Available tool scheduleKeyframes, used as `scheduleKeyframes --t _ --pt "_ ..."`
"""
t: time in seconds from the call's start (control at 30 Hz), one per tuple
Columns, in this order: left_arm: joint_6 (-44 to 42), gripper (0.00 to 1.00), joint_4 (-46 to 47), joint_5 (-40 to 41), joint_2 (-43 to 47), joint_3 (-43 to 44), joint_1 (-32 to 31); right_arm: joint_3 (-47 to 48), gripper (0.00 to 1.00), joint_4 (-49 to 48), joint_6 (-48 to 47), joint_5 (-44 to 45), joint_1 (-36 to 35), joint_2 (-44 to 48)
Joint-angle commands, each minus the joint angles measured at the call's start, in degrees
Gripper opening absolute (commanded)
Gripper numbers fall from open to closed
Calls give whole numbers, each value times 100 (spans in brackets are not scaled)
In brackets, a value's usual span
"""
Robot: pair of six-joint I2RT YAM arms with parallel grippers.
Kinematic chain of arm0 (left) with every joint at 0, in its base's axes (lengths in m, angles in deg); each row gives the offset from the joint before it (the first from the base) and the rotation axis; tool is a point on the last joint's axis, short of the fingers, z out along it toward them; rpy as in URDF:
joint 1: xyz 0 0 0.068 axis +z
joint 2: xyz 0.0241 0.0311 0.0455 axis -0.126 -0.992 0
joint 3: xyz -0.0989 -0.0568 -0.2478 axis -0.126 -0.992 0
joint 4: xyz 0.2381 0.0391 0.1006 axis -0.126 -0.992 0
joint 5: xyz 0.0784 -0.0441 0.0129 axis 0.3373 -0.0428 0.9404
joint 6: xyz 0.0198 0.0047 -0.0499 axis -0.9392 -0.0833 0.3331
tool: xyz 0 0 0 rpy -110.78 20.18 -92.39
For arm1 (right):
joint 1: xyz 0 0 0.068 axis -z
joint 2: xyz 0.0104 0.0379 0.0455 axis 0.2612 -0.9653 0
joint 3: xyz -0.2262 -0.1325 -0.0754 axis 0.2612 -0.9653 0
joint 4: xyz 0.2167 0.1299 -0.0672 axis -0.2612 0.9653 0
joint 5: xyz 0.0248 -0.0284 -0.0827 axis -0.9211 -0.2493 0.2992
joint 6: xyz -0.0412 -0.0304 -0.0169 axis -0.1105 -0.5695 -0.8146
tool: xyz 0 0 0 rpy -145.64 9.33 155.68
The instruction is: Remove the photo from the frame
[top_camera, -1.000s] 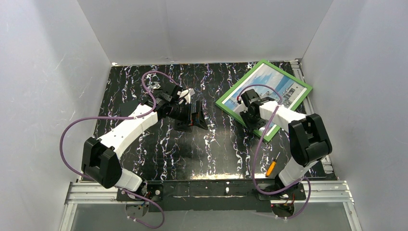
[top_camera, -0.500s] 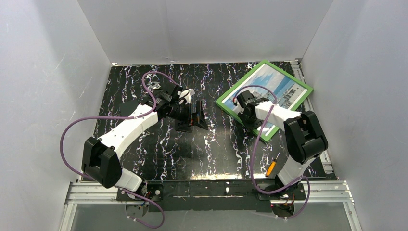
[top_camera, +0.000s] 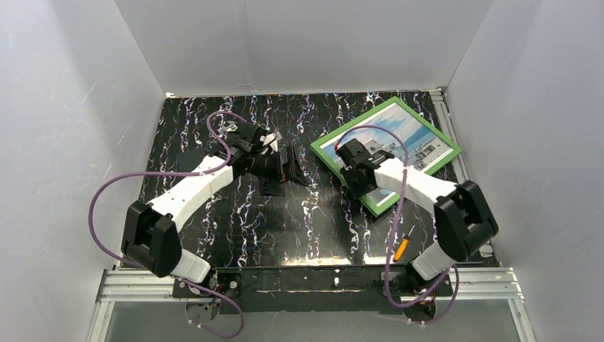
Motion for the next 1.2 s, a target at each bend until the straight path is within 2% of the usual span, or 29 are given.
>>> scheduleKeyframes --t 0.0,0.13,0.23,0.37,0.5,0.7,0.8,0.9,1.07,1.17 --pt "1260 100 611 -593 -312 -467 179 150 1 110 806 -288 -127 758" --pt "3031 100 2400 -1107 -605 -1193 220 243 1 191 1025 -335 -307 1001" --pt "3693 100 3085 -997 -620 -1452 205 279 1 194 1182 -391 -412 1095" --pt "3789 100 3017 -290 -335 -1651 100 321 1 189 1499 -500 -486 1201" --pt "3970 100 3779 177 -480 -1841 -33 270 1 94 1715 -852 -508 1382" --pt "4232 100 5890 218 -1474 -1760 -99 140 1 32 1847 -1285 -526 1814" --pt "3839 100 5902 282 -1506 -1557 -218 -1 1 -74 1857 -1521 -536 2003" --pt "3471 100 5521 370 -1434 -1380 -378 -111 1 -91 1862 -1548 -539 2138" --pt "3501 87 5660 632 -1445 -1465 -514 -263 1 -190 1879 -1576 -545 2275" --pt "3509 92 5910 743 -1240 -1714 -553 -249 1 -170 1889 -1575 -550 2255"
